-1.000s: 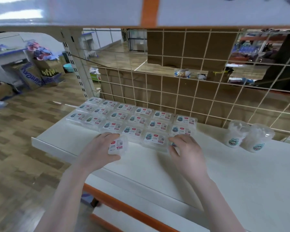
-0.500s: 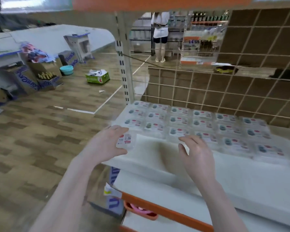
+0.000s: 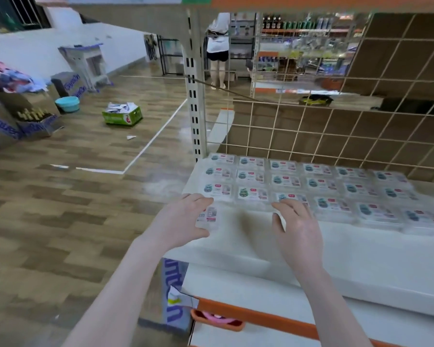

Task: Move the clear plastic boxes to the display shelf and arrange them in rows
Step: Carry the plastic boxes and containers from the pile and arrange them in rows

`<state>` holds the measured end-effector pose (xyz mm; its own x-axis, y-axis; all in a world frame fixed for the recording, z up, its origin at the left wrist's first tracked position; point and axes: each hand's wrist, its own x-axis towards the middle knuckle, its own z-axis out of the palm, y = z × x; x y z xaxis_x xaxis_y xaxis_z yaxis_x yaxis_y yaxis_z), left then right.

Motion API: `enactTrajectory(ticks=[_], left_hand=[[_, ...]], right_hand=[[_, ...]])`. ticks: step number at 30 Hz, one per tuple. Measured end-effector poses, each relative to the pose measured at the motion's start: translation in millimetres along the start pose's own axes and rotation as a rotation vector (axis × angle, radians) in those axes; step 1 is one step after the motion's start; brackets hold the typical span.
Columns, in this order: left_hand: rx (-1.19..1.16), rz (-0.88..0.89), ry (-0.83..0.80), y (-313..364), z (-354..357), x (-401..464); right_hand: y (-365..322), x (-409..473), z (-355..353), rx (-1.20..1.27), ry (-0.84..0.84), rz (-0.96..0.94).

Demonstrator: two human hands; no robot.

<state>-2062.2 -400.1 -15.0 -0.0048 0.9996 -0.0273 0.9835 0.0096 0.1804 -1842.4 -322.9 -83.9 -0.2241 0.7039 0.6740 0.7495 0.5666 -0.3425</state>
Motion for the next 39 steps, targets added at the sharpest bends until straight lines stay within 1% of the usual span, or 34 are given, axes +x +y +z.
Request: enactTrajectory(ticks=[6, 16, 23, 29, 32, 37, 39], left_hand=[[0.012, 0.085, 0.025, 2.3, 6.4, 12.6], [0.063, 0.136, 0.041, 6.3, 12.0, 28.9], [0.02, 0.15, 0.055, 4.2, 19.7, 31.1], [-0.041, 0.183, 0.107, -1.1, 26.8, 20.4], [-0.087, 0.209, 0.161, -4.5, 29.6, 16.9], [-0.121, 0.212, 0.148, -4.8, 29.8, 16.4], [-0.095, 0.22, 0.135, -5.3, 29.6, 15.8]], right_hand=[[0.3, 1.2, 1.7, -0.012, -0.026, 0.058], [-0.4, 1.4, 0.9, -0.062, -0.045, 0.033], [-0.3, 0.5, 0.9, -0.063, -0.032, 0.033], [0.4, 1.0, 1.1, -0.055, -0.052, 0.032], [0.1, 0.9, 1.1, -0.051, -0.062, 0.037], [-1.4, 1.1, -0.1, -0.046, -0.055, 0.03], [-1.5, 0.9, -0.3, -0.055, -0.059, 0.022]])
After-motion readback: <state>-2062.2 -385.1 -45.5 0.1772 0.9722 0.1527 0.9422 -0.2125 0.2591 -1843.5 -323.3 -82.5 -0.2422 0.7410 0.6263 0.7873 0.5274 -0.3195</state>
